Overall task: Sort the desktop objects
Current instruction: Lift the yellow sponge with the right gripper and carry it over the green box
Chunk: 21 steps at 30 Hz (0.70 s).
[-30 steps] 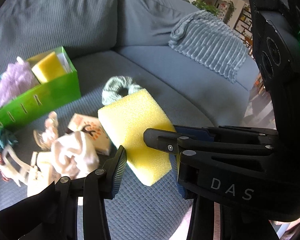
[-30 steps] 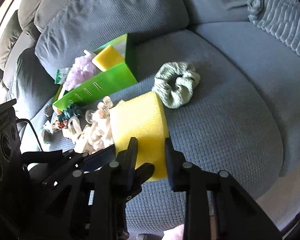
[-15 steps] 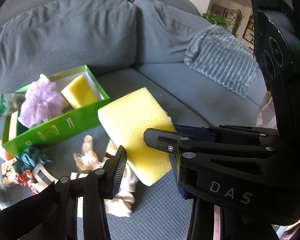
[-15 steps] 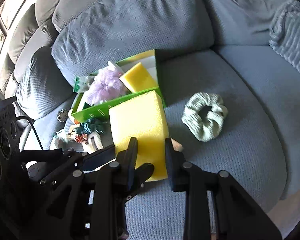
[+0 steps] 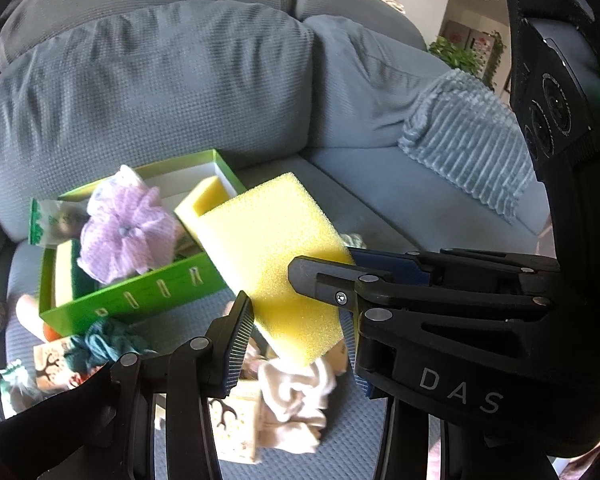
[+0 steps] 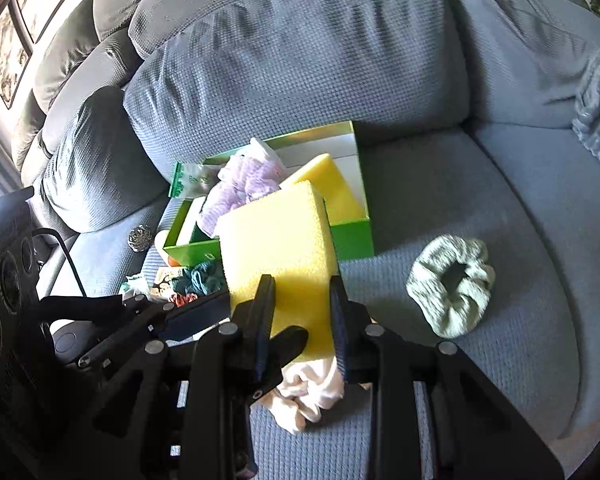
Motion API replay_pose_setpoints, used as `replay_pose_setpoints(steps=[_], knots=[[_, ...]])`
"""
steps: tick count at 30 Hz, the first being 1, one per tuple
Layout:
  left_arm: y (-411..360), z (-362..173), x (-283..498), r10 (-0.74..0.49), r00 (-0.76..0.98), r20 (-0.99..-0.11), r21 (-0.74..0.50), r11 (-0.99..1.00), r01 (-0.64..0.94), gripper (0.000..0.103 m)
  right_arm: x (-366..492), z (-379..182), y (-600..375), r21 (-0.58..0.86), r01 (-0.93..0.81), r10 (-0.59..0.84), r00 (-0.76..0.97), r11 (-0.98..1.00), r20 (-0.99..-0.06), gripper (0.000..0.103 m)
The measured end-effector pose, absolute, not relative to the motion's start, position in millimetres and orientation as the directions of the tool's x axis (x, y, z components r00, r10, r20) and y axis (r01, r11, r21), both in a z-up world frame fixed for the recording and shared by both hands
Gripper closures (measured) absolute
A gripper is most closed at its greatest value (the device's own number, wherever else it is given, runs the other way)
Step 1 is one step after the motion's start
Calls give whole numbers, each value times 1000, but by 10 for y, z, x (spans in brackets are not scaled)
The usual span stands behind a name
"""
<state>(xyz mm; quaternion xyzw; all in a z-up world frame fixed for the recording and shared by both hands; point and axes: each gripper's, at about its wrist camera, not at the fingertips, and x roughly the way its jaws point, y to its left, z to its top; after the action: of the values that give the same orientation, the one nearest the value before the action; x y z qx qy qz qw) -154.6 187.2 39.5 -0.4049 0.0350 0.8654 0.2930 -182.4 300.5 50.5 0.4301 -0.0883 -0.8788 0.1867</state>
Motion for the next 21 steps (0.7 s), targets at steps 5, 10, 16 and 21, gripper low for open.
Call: replay_pose_setpoints(steps=[5,10,16,21], knots=[[1793,419,-1678,466,-517,-718,-170,-837,-520,58,-1962,531,2903,313,274,-416,-561,-909,-716,77],[1735,440,-1825,458,-531,-713,-168,-847,-504,58,-2097,574,2817,307,292,-422,-566,-906,-708,77],[1692,466,-2016,442,-547,-711,-159,-859,-486,58,-2301,602,2718,303,312,-433,-570,-900,-698,77],[1618,462,-2224,435,-556,-709,-162,-867,-471,58,-2488,605,2630,303,323,-439,-568,-897,-696,77]])
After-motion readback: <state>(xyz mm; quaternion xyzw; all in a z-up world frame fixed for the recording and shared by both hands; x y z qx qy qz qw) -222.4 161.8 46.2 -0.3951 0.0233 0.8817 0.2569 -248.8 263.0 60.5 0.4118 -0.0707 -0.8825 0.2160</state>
